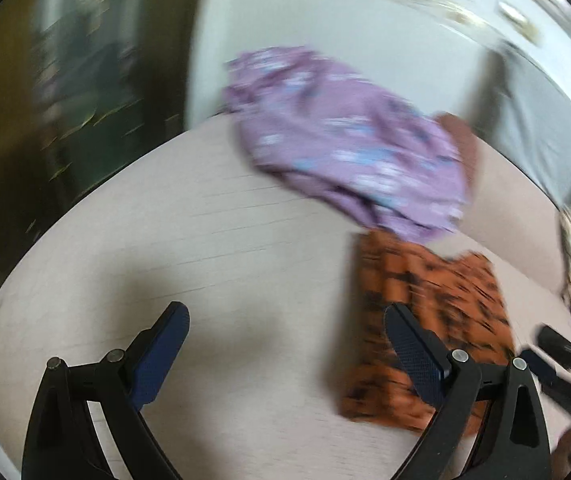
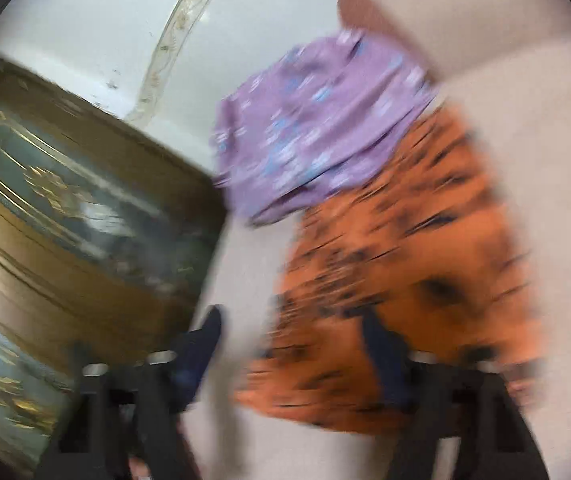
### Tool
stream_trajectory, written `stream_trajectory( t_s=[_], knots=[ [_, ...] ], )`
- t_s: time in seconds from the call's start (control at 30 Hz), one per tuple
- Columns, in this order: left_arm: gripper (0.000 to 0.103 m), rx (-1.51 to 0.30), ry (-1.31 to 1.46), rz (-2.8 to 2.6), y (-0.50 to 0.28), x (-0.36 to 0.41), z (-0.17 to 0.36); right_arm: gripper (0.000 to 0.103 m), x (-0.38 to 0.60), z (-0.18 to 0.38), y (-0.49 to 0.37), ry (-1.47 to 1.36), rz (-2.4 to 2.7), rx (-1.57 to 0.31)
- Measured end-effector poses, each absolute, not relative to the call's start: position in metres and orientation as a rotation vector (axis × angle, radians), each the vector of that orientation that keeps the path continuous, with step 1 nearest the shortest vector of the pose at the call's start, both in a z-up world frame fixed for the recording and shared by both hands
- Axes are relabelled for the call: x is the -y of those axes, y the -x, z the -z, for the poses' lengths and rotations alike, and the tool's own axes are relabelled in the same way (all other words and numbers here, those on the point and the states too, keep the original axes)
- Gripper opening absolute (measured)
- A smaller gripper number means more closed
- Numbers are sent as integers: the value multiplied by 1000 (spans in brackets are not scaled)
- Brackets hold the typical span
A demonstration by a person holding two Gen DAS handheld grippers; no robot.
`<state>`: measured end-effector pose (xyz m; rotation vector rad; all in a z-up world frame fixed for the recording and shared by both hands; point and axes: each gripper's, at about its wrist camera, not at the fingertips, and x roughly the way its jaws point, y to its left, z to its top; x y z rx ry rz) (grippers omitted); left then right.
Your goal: Fold small clothes
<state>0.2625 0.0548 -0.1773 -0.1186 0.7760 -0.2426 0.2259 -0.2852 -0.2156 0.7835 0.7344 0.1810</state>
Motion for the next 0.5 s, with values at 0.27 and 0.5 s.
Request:
stream_trajectory(
  t_s=[0.27, 0.5],
  knots=[
    [99, -933, -265, 203, -261, 36, 234, 33, 305, 266, -225, -659, -100, -879],
    [103, -978, -114, 229, -284, 20, 247, 24, 308, 246, -266, -580, -129, -897]
  ],
)
